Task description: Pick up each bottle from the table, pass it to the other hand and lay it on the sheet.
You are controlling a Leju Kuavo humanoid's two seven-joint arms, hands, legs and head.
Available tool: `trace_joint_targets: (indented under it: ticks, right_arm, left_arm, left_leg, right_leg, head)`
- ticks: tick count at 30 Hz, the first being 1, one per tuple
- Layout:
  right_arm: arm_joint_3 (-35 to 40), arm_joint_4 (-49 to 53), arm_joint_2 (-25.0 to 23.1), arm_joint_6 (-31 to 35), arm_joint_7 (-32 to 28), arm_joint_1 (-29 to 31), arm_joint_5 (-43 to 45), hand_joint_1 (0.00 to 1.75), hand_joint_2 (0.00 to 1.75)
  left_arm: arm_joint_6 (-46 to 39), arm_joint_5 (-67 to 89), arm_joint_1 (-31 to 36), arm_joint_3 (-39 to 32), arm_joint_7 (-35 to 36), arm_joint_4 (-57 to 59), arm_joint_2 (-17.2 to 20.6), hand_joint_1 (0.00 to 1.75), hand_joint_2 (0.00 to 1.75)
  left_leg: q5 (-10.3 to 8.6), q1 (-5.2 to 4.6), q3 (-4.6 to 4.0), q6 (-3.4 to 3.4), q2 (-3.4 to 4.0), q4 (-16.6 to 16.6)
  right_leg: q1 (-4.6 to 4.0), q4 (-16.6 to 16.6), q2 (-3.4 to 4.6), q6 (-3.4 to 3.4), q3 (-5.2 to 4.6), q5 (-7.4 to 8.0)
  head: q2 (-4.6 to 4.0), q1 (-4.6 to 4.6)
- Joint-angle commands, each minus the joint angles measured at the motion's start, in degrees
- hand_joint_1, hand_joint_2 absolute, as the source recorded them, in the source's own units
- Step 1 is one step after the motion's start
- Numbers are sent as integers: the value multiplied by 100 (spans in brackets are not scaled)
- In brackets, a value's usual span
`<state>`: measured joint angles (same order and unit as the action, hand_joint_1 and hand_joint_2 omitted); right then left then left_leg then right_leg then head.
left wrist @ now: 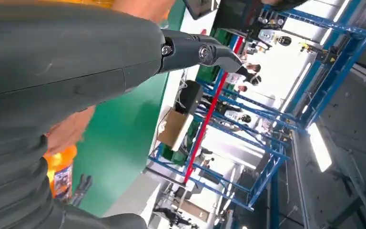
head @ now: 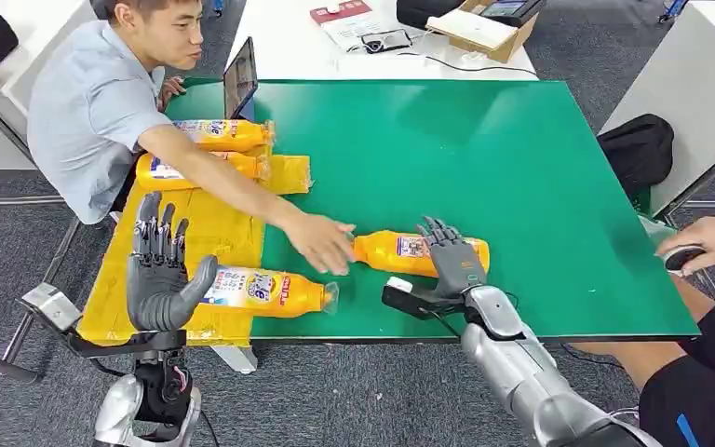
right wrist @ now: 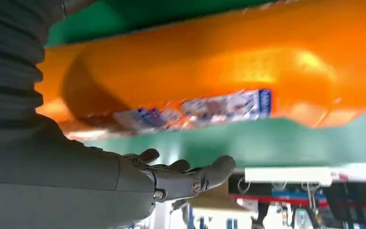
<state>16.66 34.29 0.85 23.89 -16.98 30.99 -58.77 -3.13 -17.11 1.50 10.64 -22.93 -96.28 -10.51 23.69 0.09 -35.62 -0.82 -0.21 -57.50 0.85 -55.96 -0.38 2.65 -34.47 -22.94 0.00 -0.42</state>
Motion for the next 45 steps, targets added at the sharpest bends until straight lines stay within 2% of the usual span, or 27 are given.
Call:
trace_joint_targets:
  ticks: [1, 6, 11, 19, 28, 29, 30, 45]
  right_arm:
    - [149, -956, -259, -149, 107, 511, 6, 0, 175]
    - [499, -1293, -221, -632, 1362, 890, -532, 0, 175]
    - [713, -1399, -90, -653, 2058, 1122, -1069, 0, 175]
    - [595, -1469, -94, -963, 2022, 1189, -987, 0, 175]
    - [205, -1649, -64, -1937, 1585, 1175, -386, 2, 175]
    - [150, -1707, -45, -2144, 1462, 1168, -266, 138, 175]
    - [116, -1717, -14, -2257, 1378, 1138, -186, 171, 175]
    - [324, -1815, 25, -2800, 1174, 1190, -114, 175, 175]
  left_arm:
    - [-49, 38, 278, 38, 64, 503, 99, 0, 175]
    - [-183, 168, 23, -109, 164, 348, 116, 0, 175]
    - [-89, 289, -57, -250, 262, 304, 45, 0, 175]
    - [-55, 367, -25, -236, 301, 355, 59, 0, 175]
    - [-5, 538, 67, -149, 369, 594, 160, 0, 175]
    - [-3, 542, 106, -125, 368, 658, 178, 0, 175]
    - [-6, 542, 131, -107, 368, 709, 189, 0, 175]
    - [30, 574, 273, -38, 368, 1005, 275, 0, 175]
  left_leg:
    - [3, 0, 13, 4, 3, 3]
    - [8, -2, 19, 4, 15, 2]
    - [12, 3, 33, 7, 12, 1]
    - [2, -1, 14, 1, -1, 2]
    - [7, 4, 38, 4, -7, 4]
    - [2, 3, 30, 2, -8, 6]
    - [0, 2, 28, 1, -10, 6]
    - [0, 4, 65, 3, -14, 9]
  right_leg:
    - [0, 1, 3, -7, 10, -3]
    - [1, -1, 16, -8, 12, -4]
    - [-3, 0, 11, -14, 28, -9]
    - [2, 1, 0, -6, 13, -4]
    - [-5, 6, -7, -13, 39, -11]
    - [-4, 8, -9, -9, 30, -7]
    - [-2, 7, -11, -7, 27, -5]
    - [-4, 14, -14, -9, 63, -5]
  head:
    - [0, 0]
    - [0, -2]
    - [0, 0]
    - [0, 0]
    - [0, -2]
    - [0, 0]
    - [0, 0]
    - [0, 0]
